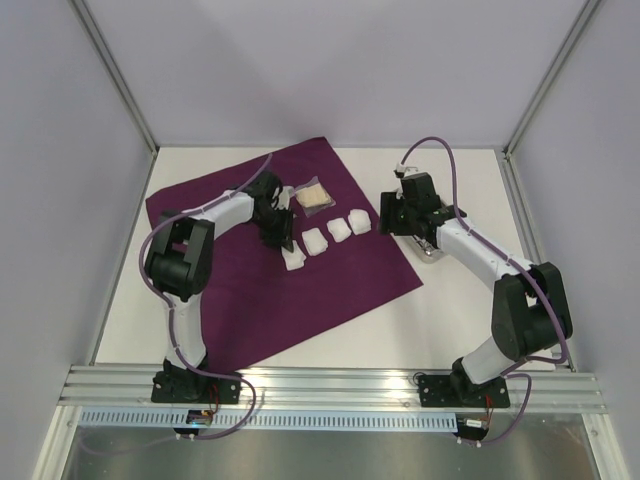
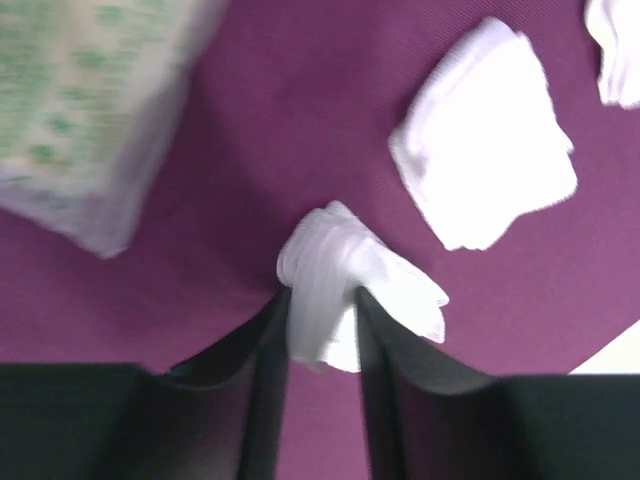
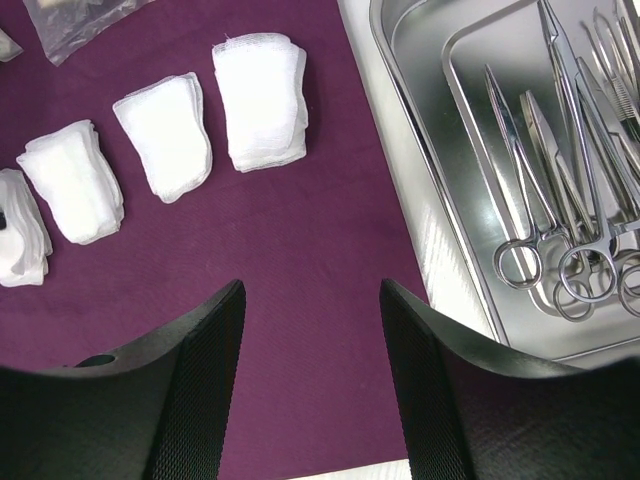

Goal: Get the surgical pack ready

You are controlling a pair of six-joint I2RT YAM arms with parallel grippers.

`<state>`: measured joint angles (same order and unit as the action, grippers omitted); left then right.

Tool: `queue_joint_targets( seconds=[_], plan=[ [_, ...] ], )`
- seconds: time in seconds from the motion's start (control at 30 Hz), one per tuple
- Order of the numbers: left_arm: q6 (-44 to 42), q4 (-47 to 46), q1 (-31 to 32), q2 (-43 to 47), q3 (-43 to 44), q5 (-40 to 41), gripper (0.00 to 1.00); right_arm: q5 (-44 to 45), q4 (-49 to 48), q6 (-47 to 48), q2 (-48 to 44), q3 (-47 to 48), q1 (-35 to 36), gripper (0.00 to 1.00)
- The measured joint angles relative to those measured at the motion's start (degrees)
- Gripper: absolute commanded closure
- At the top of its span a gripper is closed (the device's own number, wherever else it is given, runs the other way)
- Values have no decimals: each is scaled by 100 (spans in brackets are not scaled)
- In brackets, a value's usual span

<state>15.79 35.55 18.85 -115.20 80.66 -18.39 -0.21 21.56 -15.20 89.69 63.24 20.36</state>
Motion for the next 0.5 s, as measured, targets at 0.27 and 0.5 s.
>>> queue_joint_targets(
  seconds=[0.27,0.5],
  plan=[
    [-184,2,208,0,-4,-9,100,72,0,-2,0,0,-2,41],
    [-240,76,208,162,-15,101,100,74,0,-2,2,0,9,41]
  ],
)
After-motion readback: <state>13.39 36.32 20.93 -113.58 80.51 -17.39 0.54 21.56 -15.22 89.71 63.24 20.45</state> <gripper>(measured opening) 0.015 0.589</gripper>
